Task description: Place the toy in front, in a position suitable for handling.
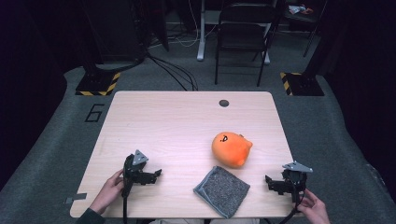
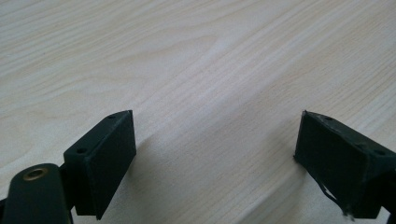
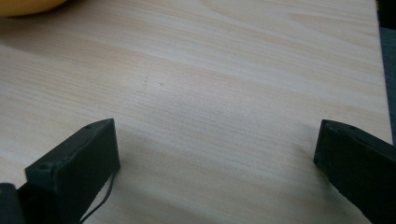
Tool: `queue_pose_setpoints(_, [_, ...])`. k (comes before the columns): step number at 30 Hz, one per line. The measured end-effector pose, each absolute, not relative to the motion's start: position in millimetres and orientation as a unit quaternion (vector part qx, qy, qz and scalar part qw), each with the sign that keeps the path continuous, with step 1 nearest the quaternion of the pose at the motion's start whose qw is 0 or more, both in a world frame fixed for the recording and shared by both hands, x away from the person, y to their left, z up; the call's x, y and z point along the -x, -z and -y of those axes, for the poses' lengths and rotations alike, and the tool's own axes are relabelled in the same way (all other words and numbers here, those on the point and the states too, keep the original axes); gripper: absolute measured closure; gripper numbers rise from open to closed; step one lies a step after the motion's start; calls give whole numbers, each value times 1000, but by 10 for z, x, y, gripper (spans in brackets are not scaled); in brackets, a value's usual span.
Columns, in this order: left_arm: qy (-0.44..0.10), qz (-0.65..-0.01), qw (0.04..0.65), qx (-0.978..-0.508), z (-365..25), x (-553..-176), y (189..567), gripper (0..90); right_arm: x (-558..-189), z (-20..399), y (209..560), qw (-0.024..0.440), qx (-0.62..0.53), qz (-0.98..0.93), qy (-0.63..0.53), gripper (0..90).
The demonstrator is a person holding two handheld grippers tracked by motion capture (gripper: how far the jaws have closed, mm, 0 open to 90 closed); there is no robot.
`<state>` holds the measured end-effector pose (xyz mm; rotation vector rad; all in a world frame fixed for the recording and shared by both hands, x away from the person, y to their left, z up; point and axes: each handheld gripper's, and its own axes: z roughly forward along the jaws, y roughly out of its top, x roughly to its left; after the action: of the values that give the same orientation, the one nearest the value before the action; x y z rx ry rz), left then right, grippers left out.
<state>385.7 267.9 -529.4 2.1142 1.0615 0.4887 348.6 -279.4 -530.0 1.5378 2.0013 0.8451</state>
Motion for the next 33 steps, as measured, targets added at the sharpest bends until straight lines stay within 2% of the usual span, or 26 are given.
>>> queue_pose_setpoints(21, [-197,-429,351,-809,-2655,-3820,5293,119,-3503,2784,5286,237,-562,-733,-301,0])
queue_pose_setpoints(28, [-195,-417,354,-814,-2668,-3832,5296,119,-3485,2736,5191,237,-567,-743,-265,3])
queue_pose_setpoints(33, [-191,-415,356,-815,-2672,-3840,5297,119,-3486,2683,5057,225,-553,-750,-285,12])
